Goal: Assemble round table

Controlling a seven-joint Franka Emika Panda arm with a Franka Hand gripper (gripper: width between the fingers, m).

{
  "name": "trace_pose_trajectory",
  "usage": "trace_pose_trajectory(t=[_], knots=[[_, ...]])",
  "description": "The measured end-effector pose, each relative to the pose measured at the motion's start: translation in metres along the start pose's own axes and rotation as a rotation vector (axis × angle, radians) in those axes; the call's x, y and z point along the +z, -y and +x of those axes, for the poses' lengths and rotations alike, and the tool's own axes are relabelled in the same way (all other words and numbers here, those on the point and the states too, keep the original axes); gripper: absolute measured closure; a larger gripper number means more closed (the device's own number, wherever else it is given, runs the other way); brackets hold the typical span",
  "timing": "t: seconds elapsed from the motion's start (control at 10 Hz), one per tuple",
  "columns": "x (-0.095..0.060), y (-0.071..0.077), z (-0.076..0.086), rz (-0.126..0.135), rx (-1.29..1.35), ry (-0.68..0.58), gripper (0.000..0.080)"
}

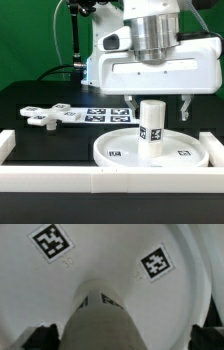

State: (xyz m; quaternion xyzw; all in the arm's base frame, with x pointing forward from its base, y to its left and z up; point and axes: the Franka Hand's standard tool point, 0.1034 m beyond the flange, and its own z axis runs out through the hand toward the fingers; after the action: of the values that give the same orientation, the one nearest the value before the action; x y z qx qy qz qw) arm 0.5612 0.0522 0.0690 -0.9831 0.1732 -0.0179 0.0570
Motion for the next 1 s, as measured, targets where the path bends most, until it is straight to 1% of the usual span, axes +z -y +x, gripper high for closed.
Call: trace_pose_trajectory(t=[0.2,0.5,0.8,0.9,1.0], knots=[[-0.001,0.0,0.001,-0.025,-0.224,-0.001,0.015],[-0.001,-0.009,0.004,-0.028,-0.46,0.003,0.015],[-0.001,-0.01,0.005,-0.029,-0.648,0.005,0.015],[-0.001,-0.009,0.005,-0.035,-0.728,0.006,0.015],[-0.001,-0.007,0.004,-0.051,-0.826,0.009,0.015]])
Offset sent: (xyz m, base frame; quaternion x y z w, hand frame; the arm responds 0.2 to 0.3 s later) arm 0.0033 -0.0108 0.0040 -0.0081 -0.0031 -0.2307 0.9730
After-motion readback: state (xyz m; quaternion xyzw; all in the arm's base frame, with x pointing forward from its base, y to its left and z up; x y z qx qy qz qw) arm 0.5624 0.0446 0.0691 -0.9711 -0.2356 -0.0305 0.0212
